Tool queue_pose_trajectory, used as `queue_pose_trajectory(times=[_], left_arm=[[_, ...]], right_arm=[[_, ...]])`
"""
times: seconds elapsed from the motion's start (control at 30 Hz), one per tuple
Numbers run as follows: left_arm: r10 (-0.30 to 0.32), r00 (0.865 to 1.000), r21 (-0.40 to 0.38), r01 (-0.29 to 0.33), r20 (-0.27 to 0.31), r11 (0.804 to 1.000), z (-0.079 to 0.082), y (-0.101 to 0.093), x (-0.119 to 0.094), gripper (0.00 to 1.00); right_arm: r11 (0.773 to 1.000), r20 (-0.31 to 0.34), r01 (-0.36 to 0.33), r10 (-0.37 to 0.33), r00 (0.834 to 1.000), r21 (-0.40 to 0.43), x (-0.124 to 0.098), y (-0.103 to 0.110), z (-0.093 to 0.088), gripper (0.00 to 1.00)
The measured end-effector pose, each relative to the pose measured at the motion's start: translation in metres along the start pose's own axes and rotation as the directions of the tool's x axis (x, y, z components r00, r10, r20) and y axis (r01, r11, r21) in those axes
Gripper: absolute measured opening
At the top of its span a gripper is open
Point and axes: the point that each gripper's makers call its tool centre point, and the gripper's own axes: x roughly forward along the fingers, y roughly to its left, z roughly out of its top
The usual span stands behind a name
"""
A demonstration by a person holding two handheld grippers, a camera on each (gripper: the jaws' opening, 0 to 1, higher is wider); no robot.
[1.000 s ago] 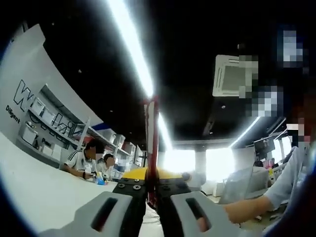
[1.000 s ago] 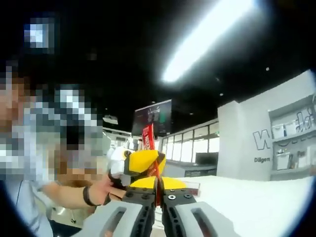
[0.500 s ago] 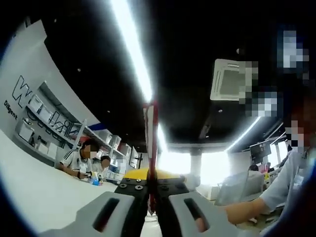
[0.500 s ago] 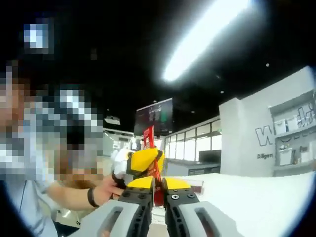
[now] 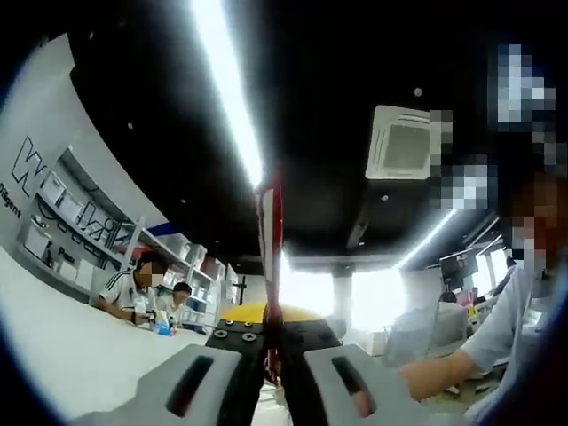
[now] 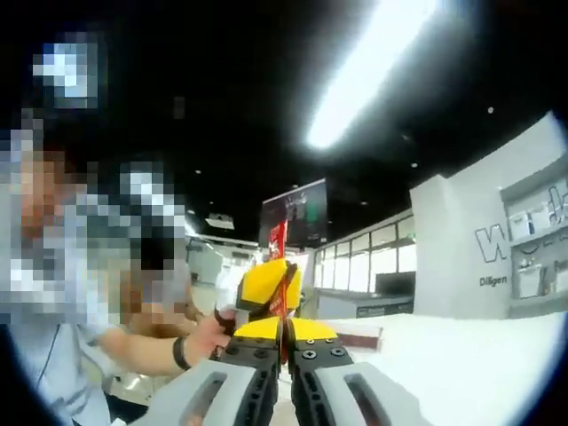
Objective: Tear open the coffee pouch, take out the coffee, and pour the coffee from the pouch into the cup
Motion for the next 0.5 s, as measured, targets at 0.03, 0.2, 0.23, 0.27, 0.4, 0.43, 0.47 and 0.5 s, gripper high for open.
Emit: queue_pose_trajectory(times=[0.03,0.2,0.23,0.27,0.4,0.43,0.47,0.5], left_arm=[[0.008,1.000,0.002,-0.008,-0.003,1.000,0.000,0.001,0.000,0.07],[0.026,0.997,-0.049,-0.022,0.071,0.999,0.021,0.002,-0.008,0.10],[0.027,0.997,-0.046,-0.023,0.077,0.999,0.024,0.001,-0.009,0.09],[0.028,0.996,-0.029,-0.026,0.086,0.999,0.028,0.000,-0.010,0.09],[0.040,0.997,0.011,-0.040,0.063,0.999,0.032,-0.005,-0.013,0.08],[0.042,0.997,0.013,-0.043,0.060,0.999,0.032,-0.006,-0.014,0.08],[0.042,0.998,0.015,-0.043,0.054,0.999,0.032,-0.007,-0.016,0.08],[0.044,0.998,0.025,-0.045,0.047,0.999,0.031,-0.009,-0.018,0.08]], right_arm=[[1.000,-0.011,0.012,-0.012,1.000,-0.014,0.000,-0.002,0.000,0.03],[0.996,-0.065,0.027,-0.033,0.997,-0.086,-0.001,-0.002,-0.004,0.03],[0.994,-0.077,0.027,-0.035,0.996,-0.104,-0.001,-0.001,-0.004,0.03],[0.993,-0.086,0.029,-0.039,0.995,-0.116,-0.001,-0.002,-0.004,0.03],[0.991,-0.099,0.036,-0.048,0.994,-0.125,0.000,-0.002,-0.005,0.03],[0.991,-0.101,0.035,-0.048,0.994,-0.128,0.001,-0.001,-0.005,0.03],[0.990,-0.102,0.034,-0.049,0.994,-0.136,0.001,-0.001,-0.004,0.03],[0.990,-0.101,0.036,-0.050,0.994,-0.138,0.001,-0.001,-0.004,0.03]])
